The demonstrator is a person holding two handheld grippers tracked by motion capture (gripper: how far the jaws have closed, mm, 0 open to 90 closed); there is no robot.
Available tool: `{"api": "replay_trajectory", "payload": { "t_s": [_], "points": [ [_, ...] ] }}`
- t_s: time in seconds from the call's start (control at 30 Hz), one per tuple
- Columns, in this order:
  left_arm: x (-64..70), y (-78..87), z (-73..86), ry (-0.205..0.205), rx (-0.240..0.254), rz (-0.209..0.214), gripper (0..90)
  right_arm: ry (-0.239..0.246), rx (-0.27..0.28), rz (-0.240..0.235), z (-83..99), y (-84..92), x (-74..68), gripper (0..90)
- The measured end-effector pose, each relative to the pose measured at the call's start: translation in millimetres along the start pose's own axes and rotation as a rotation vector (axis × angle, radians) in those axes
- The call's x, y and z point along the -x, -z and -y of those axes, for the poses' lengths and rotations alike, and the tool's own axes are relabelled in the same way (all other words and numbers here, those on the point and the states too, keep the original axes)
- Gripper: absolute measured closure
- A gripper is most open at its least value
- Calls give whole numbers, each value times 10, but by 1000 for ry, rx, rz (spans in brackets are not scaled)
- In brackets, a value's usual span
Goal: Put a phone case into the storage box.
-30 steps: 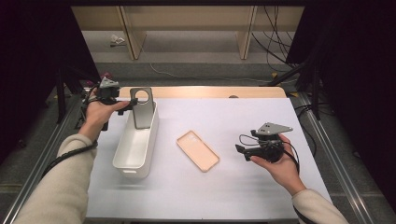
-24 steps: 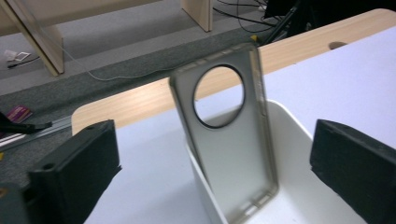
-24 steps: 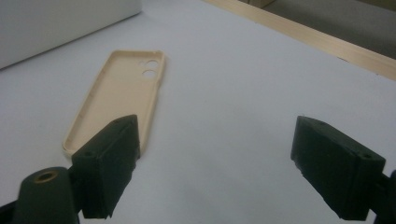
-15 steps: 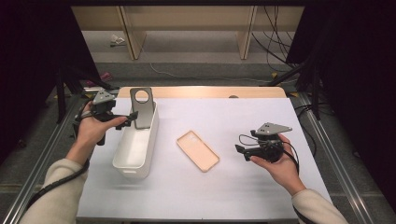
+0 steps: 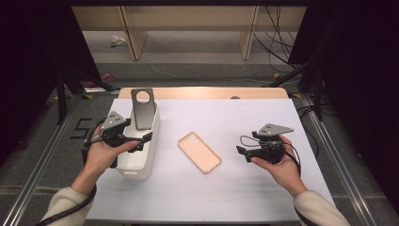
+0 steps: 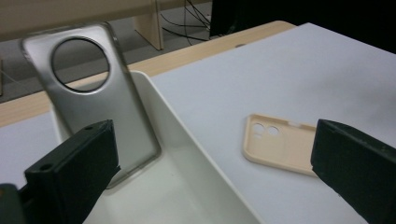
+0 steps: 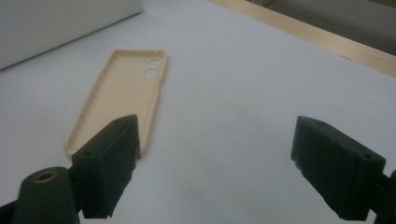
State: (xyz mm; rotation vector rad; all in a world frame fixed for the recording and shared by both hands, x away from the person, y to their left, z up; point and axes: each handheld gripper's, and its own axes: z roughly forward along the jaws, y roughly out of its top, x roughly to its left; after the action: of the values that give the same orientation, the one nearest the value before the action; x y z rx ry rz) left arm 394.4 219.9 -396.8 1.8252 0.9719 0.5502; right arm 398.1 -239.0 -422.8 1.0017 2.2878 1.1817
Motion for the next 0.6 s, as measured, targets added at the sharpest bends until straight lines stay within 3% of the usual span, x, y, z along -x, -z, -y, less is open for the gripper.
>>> {"api": "replay_trajectory", "payload": {
  "t_s": [0.23,0.33,0.6],
  "points": [
    [246,51,76,-18,12,13,3,-3,4,-7,-15,-18,1,165],
    [342,73,104,-44,21,10,6,0,6,-12,-22,-33,-1,165],
    [403,51,121,-59,18,24,10,-11,5,-19,-21,-61,23,164]
  ]
}}
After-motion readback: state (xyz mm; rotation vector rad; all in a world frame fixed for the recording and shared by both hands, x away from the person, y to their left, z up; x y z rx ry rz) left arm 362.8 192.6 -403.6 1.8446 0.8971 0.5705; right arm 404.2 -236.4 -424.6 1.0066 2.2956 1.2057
